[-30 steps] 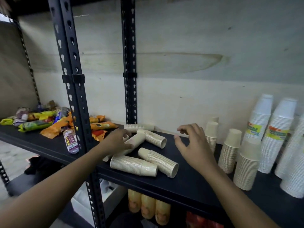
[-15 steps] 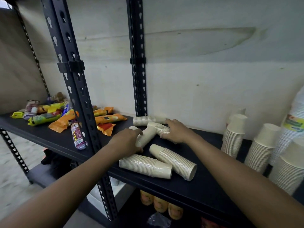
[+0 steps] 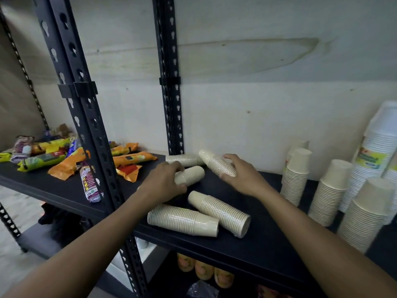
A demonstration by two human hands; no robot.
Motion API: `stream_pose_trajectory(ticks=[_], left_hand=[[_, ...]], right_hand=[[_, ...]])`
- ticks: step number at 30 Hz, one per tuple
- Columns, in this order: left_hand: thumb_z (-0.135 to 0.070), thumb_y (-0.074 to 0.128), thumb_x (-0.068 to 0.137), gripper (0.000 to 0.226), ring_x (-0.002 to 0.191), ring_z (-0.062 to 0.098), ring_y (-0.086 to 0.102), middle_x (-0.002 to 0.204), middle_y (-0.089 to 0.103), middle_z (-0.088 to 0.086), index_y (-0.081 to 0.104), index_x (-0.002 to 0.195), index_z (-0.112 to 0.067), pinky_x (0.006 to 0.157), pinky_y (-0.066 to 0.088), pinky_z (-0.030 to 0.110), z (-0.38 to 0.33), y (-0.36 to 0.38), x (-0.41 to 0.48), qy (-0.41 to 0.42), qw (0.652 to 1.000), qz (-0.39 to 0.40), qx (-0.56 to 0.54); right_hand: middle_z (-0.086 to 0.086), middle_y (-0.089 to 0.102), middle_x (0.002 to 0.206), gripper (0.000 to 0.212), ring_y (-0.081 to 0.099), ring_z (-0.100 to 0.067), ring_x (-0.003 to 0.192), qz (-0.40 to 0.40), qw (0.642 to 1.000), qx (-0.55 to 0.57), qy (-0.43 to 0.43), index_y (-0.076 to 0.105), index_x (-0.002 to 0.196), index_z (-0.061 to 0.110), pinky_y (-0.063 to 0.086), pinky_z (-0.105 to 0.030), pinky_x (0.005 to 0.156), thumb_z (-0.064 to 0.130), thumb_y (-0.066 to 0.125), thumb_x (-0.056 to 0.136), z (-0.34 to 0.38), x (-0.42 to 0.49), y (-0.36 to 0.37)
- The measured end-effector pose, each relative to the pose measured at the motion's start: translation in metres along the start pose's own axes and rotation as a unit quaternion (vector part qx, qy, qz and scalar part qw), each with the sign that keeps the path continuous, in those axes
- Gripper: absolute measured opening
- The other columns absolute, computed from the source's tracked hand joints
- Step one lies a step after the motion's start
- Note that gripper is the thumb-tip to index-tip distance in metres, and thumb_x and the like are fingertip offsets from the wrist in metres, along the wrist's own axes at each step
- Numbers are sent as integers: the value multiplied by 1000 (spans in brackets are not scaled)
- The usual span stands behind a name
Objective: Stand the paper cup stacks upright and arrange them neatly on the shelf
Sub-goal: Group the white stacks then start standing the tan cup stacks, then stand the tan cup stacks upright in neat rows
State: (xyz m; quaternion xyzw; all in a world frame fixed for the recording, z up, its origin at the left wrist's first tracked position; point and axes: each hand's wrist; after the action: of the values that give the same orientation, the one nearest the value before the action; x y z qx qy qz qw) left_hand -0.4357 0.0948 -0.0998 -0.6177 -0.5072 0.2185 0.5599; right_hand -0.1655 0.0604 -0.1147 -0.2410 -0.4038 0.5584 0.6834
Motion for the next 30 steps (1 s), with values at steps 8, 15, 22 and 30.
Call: stream_pose_trajectory(ticks=[8,15,22,30], left_hand=[[-39,80,75,54,97,16,59,113,64,2,65,126,-26,78,44,27,-16,-28,18,17,995,-54,-76],[-36,78,78,50,98,16,61,111,65,-2,63,124,-26,76,43,26,-65,-46,48,30,983,-72,-166],[-29,83,78,53,95,15,64,110,64,1,52,120,-19,72,52,26,-115,-13,86,1,939,-35,-341],[-29,86,78,57,100,20,65,111,65,4,53,122,-17,75,49,27,-160,48,121,4,924,2,-383]], right_hand=[[3,59,132,62,59,-19,116,-78,997,11,-1,44,145,34,48,-35,95,46,69,90,14,-23,-43],[2,51,129,80,59,-16,106,-174,983,59,-2,24,152,47,52,-39,92,37,70,86,26,-59,-70],[8,50,136,75,55,-9,116,-257,960,111,18,36,146,36,50,-32,95,26,76,83,2,-112,-68],[14,56,138,70,57,-5,124,-246,959,137,42,38,145,41,52,-37,103,32,74,87,-31,-140,-40]])
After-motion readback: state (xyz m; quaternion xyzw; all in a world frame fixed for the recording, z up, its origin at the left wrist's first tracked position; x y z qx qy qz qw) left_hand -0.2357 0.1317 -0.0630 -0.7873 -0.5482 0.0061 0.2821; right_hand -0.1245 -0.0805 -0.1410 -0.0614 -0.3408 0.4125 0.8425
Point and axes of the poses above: each hand's wrist, its own x-axis towards the middle knuckle, its own y-axis out of the palm, z = x × y
